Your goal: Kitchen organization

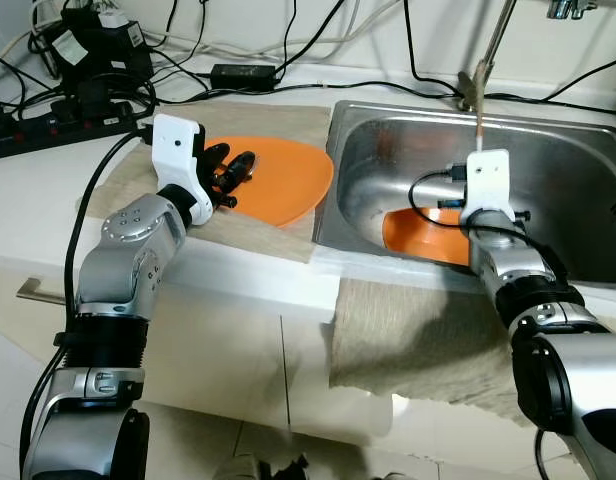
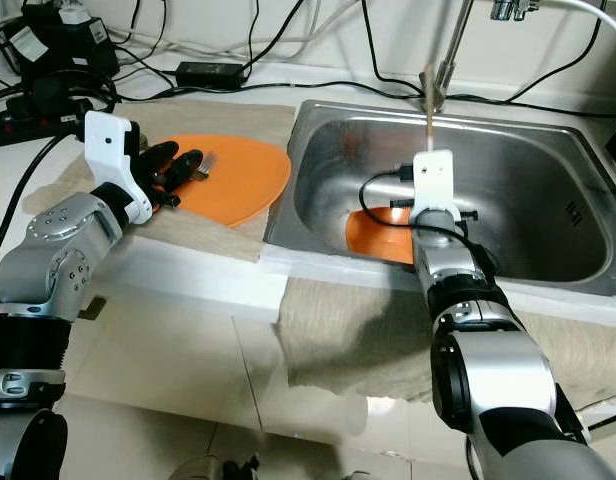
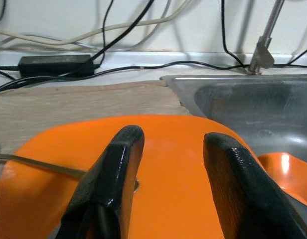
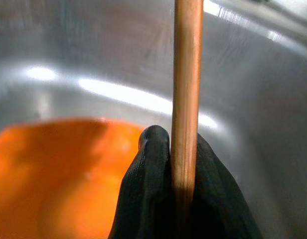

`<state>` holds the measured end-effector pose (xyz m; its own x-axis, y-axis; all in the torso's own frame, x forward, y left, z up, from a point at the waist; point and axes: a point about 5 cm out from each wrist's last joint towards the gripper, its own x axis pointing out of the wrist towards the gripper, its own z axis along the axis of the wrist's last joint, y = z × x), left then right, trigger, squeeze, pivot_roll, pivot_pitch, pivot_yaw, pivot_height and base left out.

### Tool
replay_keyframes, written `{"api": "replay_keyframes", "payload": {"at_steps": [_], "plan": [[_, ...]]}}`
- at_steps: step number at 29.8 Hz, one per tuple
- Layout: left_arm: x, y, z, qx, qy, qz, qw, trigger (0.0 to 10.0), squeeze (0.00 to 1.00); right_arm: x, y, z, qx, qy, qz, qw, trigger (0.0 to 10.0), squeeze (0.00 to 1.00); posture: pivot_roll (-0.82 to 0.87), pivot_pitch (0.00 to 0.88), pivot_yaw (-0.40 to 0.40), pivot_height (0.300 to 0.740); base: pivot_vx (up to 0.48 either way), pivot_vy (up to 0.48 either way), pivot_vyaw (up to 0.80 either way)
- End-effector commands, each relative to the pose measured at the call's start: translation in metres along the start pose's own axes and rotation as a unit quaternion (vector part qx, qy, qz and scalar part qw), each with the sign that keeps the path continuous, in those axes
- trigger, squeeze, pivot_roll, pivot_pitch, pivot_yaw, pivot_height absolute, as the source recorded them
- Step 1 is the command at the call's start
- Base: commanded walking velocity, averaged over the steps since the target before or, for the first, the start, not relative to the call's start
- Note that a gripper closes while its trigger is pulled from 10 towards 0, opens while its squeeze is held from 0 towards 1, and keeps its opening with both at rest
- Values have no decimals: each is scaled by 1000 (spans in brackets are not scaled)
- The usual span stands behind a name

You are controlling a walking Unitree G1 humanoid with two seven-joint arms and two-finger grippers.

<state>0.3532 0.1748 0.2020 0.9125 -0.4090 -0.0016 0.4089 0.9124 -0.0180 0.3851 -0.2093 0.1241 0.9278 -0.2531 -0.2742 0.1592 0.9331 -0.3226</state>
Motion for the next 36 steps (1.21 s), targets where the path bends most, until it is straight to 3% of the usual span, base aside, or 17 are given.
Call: {"api": "replay_keyframes", "payload": {"at_steps": [1,5,8,9,16,17,18,25,27,30,36], "plan": [[2,1,3,7,6,-2,1000,10000,0,-1,0,-12,16,32,4,999,0,0,58,0,22,740,0,0,0],[1,1,2,8,9,-3,1000,10000,0,-4,11,-23,78,67,17,995,0,0,64,0,20,740,0,0,0],[1,2,2,9,10,-3,1000,10000,0,-5,18,-29,90,81,24,992,0,0,69,0,19,740,0,0,0],[0,2,2,9,11,-2,1000,10000,0,-6,20,-31,94,86,28,991,0,1000,69,0,18,740,0,0,0],[-1,2,1,9,14,-1,1000,10000,0,-8,27,-32,98,96,35,990,196,1000,72,0,14,740,0,0,0],[-2,2,1,9,14,-1,1000,10000,0,-8,27,-33,99,99,35,990,4510,1000,72,0,11,740,0,0,0],[-2,2,0,9,14,-1,1000,10000,0,-8,28,-32,98,98,37,990,10000,1000,72,0,11,740,0,0,0],[-1,2,-1,7,16,0,1000,10000,0,-6,31,-16,116,82,38,989,10000,1000,65,1,10,740,0,0,0],[0,1,-1,7,18,-2,1000,10000,0,-6,37,-13,164,96,46,981,10000,1000,63,3,9,740,0,0,0],[0,1,-2,8,18,-3,1000,10000,0,-7,40,-14,178,104,48,977,10000,1000,64,4,8,740,0,0,0],[0,1,-2,8,19,-3,1000,10000,0,-10,48,-18,173,110,52,977,10000,1000,67,6,6,740,0,0,0]]}}
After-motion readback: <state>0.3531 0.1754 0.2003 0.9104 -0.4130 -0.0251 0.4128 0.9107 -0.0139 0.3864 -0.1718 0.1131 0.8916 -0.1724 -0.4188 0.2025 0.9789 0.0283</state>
